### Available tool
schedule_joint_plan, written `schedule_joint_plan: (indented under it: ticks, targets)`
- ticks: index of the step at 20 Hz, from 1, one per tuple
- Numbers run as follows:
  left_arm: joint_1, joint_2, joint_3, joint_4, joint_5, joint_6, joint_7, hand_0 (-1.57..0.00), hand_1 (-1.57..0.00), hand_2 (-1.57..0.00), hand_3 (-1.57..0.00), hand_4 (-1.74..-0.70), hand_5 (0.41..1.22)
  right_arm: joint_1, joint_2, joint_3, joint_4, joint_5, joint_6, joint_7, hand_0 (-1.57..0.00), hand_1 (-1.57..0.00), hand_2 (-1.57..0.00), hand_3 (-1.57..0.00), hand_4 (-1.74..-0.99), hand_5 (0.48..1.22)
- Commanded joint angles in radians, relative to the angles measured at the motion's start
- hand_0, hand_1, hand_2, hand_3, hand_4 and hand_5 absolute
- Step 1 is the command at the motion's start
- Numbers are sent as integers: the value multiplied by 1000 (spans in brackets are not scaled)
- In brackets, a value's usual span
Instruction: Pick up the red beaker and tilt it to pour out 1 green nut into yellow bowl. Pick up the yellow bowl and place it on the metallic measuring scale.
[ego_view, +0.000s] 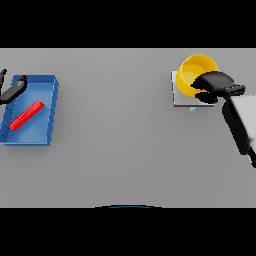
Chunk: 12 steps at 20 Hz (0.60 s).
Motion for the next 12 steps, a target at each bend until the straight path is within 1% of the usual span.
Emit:
schedule_joint_plan:
  ticks: [1,2,3,4,6,7,8,10,11,12]
  targets:
    - [-9,2,2,1,3,-10,1,1,1,1,1,-733,728,-6,7,-5,14,-2,2,13,-721,-980,-1042,-833,-1619,1072]
    - [-14,-5,1,8,2,-13,-2,1,1,1,1,-732,729,5,-4,-4,10,-3,11,8,-577,-828,-913,-742,-1588,1016]
    - [-11,-3,0,7,3,-14,0,1,1,1,1,-729,723,-7,-3,-2,12,0,24,24,-461,-703,-799,-669,-1563,971]
    - [-13,-4,1,8,4,-15,5,1,1,1,1,-727,717,7,-4,3,0,-1,28,19,-369,-582,-693,-613,-1539,933]
    - [-19,-7,-3,9,-4,-9,2,1,1,1,1,-724,708,-9,-9,13,7,12,33,7,-236,-380,-519,-525,-1501,877]
    - [-28,-15,-4,12,-5,-7,10,1,1,1,1,-723,705,-10,-15,18,6,16,29,-14,-188,-304,-446,-490,-1485,859]
    - [-19,-12,-5,7,-4,-8,3,1,1,1,1,-722,703,-13,-18,22,8,20,27,-22,-150,-243,-375,-449,-1469,842]
    - [-24,-14,1,17,2,-13,2,1,1,1,1,-722,699,-13,-8,21,15,19,34,-3,-96,-155,-251,-378,-1442,814]
    - [-31,-17,1,22,1,-17,2,1,1,1,1,-722,697,-8,-9,22,15,18,49,9,-77,-124,-202,-352,-1431,799]
    - [-21,-9,1,22,-3,-16,-9,1,1,1,1,-719,696,-3,-15,22,17,18,54,8,-61,-99,-161,-323,-1422,785]
